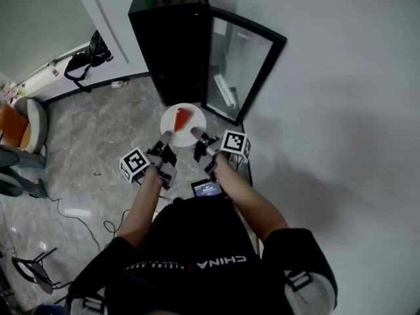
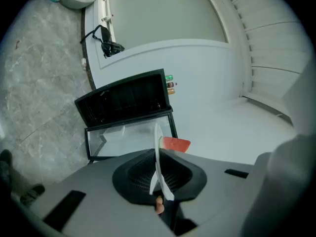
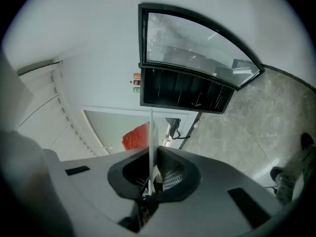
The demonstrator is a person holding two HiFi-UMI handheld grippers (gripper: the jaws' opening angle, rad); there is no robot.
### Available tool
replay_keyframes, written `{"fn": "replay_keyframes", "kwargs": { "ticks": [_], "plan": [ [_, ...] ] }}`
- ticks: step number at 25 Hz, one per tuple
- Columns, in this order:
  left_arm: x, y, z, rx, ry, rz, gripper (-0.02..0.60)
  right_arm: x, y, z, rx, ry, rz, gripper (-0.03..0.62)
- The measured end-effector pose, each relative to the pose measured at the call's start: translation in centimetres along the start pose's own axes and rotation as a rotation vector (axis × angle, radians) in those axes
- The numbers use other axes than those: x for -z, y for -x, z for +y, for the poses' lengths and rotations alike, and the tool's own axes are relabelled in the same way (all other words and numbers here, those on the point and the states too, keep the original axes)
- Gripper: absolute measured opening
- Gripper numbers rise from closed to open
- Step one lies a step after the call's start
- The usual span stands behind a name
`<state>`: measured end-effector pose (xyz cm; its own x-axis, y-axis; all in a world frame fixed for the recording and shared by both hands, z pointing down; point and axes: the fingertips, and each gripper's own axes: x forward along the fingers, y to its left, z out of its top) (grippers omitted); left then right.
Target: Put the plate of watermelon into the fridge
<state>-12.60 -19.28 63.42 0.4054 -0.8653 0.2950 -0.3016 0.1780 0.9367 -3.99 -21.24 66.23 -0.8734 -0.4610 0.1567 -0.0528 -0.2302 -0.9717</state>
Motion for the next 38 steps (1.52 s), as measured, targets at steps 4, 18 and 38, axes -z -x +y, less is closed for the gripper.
{"fn": "replay_keyframes", "kwargs": {
  "ticks": [4, 18, 38],
  "plan": [
    [0.09, -0.15, 0.24, 0.001, 0.002, -0.001, 0.032, -0.2, -0.06, -0.38, 0.001, 0.004, 0.003, 0.026],
    [0.14, -0.3, 0.17, 0.007, -0.018, 0.011, 0.032, -0.21, 0.0, -0.31, 0.01, -0.003, 0.0, 0.026],
    [0.1, -0.16, -0.19, 0.014, -0.003, -0.002, 0.032, -0.26, -0.06, 0.21, 0.014, 0.01, 0.018, 0.028]
  ]
}}
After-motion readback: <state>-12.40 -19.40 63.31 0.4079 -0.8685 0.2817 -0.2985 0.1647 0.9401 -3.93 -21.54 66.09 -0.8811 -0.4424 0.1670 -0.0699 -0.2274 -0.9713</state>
